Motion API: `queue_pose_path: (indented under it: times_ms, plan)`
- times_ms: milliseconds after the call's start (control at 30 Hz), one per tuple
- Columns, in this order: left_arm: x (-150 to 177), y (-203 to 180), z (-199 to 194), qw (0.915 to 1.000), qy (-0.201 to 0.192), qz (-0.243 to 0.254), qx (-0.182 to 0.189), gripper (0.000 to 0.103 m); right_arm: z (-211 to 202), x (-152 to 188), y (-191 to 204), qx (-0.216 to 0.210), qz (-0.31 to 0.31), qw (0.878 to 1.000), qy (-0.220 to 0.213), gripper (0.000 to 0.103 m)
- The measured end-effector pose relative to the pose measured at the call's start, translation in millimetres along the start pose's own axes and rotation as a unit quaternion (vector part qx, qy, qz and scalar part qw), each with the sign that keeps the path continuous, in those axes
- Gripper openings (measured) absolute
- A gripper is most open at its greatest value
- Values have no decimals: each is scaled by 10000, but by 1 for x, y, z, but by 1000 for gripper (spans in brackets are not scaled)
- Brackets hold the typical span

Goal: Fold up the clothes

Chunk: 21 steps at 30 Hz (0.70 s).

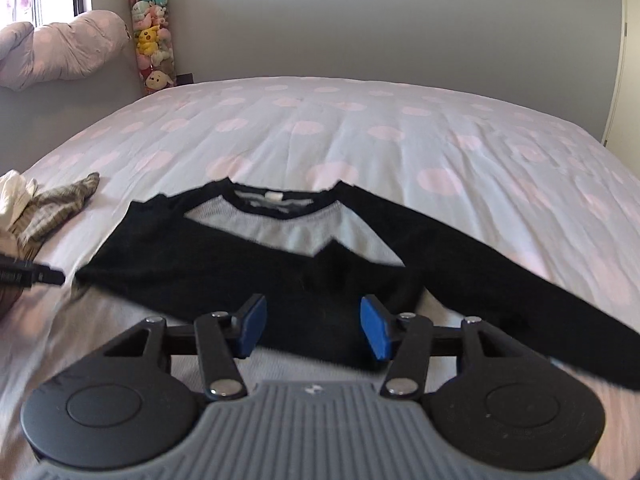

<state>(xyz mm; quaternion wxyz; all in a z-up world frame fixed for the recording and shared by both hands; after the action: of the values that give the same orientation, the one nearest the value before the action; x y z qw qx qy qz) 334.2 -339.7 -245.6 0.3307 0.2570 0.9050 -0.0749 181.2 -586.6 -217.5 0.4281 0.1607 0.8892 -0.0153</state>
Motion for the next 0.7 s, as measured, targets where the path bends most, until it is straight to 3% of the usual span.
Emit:
queue_pose_path:
  times_ms: [167, 400, 533, 700]
  plan:
    - [-17, 11, 10, 9995, -149, -276, 97, 27, 47, -34, -18, 268, 478, 9978, 372, 55]
    - [-15, 20, 27, 9986, -39, -496, 169, 27, 88, -30, -21, 475, 434, 9920, 1088, 53]
    - [-16, 21, 23, 9981, -96, -560, 251, 27, 94, -22, -32, 675, 584, 9850, 1478, 22]
    - [-17, 25, 18, 9975, -142, -645, 249, 27, 58, -27, -49, 730, 593, 9863, 1356, 16]
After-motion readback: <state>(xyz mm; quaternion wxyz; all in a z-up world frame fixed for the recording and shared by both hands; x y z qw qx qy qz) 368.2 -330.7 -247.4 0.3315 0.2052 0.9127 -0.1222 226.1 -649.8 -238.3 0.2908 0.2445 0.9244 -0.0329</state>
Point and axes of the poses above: each gripper's, at about its wrist camera, not at the fingertips, and z roughly the way its jaws point, y to its left, x to its underside, the point moved 9 cm from there along z, roughly the way its jaws point, and after that the axes turned 7 degrees about -x, right-handed, at the moved point
